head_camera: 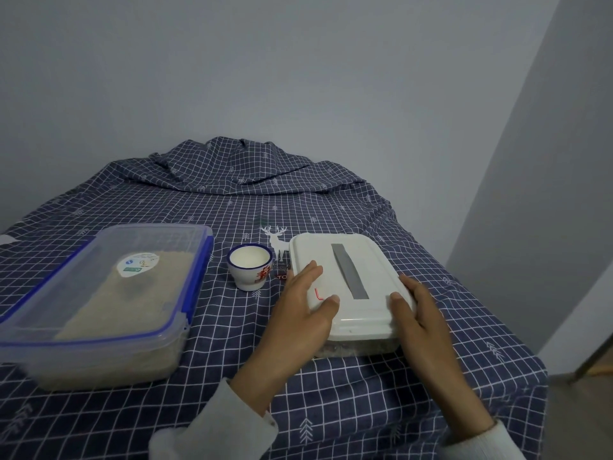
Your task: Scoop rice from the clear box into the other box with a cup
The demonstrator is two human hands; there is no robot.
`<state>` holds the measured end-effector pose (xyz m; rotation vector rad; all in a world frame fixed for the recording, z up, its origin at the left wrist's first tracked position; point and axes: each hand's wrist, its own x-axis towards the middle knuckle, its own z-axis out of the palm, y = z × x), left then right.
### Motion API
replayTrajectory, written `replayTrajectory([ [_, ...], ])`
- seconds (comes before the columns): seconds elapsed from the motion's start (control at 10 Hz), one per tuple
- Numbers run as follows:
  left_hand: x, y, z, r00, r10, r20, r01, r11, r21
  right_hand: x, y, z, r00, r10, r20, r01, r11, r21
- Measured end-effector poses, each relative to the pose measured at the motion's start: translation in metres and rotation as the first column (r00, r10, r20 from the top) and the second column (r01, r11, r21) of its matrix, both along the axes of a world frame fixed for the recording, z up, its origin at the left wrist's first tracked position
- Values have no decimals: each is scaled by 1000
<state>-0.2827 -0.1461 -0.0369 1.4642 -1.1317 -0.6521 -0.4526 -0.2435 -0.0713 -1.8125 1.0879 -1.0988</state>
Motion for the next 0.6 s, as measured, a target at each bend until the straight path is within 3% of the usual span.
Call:
replayTrajectory([
  [0.3, 4, 3, 9, 992, 2, -124, -7, 999, -39, -1, 2, 8, 1000, 3, -24, -3, 1000, 19],
  [0.6, 31, 16, 9, 991, 37, -131, -45, 998, -53, -3, 6, 26, 999, -25, -44, 27, 999, 37],
])
